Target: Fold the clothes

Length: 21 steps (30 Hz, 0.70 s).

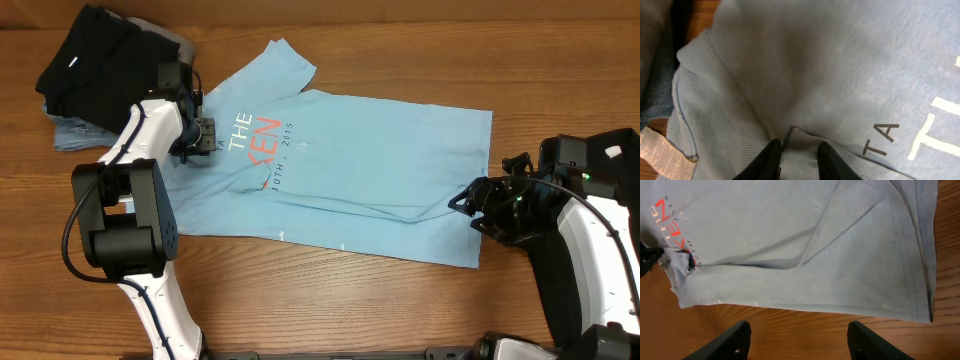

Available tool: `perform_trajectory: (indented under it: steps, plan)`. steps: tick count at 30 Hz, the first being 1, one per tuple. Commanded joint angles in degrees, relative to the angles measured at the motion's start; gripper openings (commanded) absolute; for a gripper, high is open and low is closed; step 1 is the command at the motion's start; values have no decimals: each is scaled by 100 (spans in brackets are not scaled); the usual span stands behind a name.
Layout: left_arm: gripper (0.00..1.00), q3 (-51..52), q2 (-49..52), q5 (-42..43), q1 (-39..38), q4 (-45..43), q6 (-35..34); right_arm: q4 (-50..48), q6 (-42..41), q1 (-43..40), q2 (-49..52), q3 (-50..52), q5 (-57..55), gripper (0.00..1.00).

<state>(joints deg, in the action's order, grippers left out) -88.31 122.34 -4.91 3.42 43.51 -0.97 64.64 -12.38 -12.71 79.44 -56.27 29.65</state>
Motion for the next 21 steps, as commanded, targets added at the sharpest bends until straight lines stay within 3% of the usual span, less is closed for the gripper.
perform_trajectory:
  steps: [1,4,21]
  plan:
    - [15,76,13,116,-7,-44,105,2,17,22,-68,-144,46,66]
    - [4,39,9,155,-7,15,105,2,17,22,-68,-144,46,66]
    - [4,-1047,-66,262,-15,927,125,-42,20,22,-68,-144,44,66]
